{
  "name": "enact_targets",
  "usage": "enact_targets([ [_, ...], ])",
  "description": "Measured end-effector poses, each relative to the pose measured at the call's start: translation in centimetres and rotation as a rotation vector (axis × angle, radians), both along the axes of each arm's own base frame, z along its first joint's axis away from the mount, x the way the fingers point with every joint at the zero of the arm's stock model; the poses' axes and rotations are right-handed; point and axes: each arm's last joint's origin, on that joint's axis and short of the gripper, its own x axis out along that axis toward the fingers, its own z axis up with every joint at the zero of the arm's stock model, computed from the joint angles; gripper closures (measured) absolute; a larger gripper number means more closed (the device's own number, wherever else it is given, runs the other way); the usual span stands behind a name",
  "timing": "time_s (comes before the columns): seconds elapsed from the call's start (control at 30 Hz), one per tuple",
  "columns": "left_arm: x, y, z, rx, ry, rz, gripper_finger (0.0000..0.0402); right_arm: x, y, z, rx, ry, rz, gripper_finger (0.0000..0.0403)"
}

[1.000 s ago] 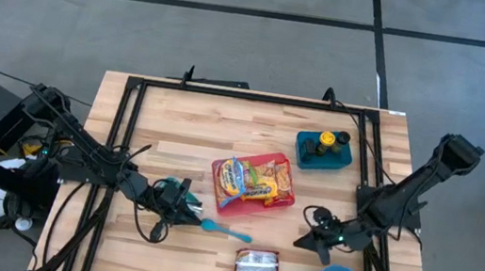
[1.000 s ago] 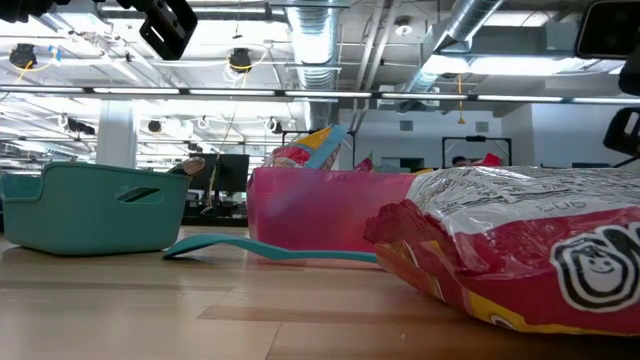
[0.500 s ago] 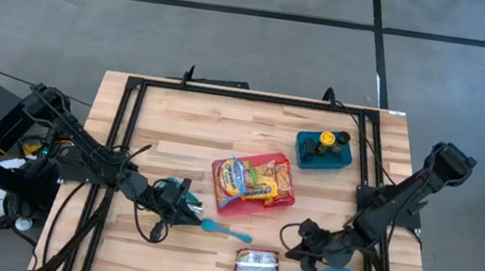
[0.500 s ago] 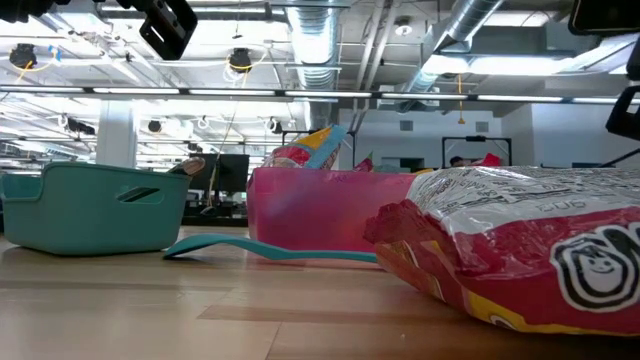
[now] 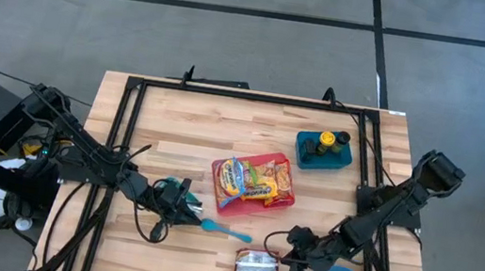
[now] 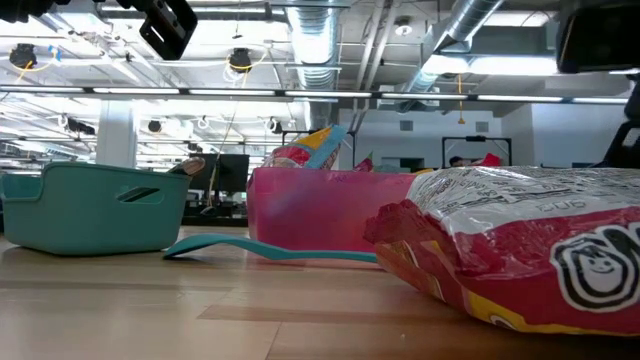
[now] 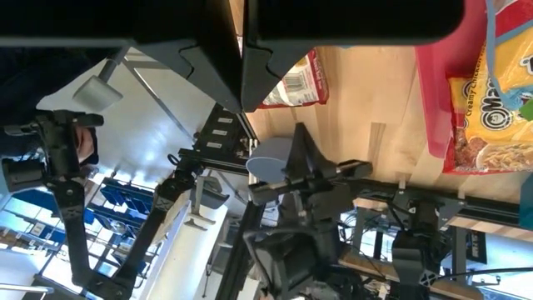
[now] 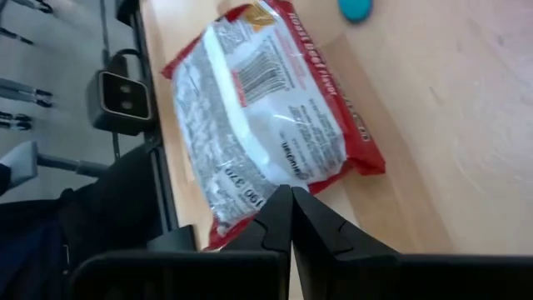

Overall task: Pick & Place Food Item
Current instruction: Put the red noodle pack into the red bin

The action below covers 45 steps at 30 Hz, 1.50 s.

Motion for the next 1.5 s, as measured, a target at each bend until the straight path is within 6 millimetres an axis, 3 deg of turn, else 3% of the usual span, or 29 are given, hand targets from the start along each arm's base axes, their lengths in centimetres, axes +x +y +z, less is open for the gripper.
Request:
enact_targets([
  [0.2,0.0,0.0,0.0,0.0,0.0,0.0,0.0402,0.9,-0.8,-0.8,0.032,0.062,0.009,0.0401],
  [0.9,0.0,0.0,0.0,0.0,0.0,0.0,0.0402,2.2,-2.9,-1.0,0.115,0.169,0.01,0.0398],
  [1.5,0.0,0.0,0.0,0.0,-0.001,0.0,0.0402,1.9,-2.6,-1.4,0.206,0.257,-0.077,0.0296],
])
